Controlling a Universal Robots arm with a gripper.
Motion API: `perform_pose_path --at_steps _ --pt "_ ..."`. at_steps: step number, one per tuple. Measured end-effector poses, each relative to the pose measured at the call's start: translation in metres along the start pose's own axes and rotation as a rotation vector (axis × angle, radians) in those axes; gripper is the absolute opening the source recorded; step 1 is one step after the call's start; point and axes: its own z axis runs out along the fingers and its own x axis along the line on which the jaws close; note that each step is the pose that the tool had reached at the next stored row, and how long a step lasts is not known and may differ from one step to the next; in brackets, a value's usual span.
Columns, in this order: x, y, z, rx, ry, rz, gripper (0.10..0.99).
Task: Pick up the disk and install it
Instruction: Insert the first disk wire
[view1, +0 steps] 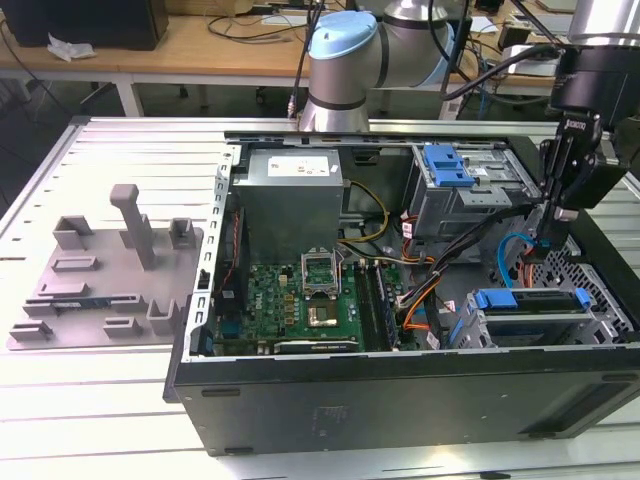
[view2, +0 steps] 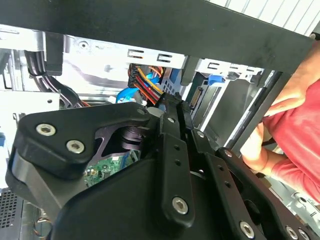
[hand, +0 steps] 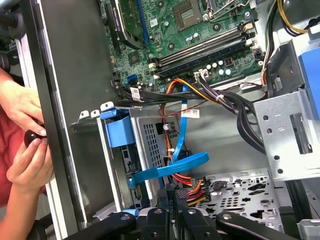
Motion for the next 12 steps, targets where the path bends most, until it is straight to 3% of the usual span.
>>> perform_pose_path --at_steps 5,12 --pt "0.0108 0.0001 0.002 0.001 -0.006 -0.001 0.169" --pt "0.027 -0.0012 0.0053 0.002 -0.0303 -0.01 0.169"
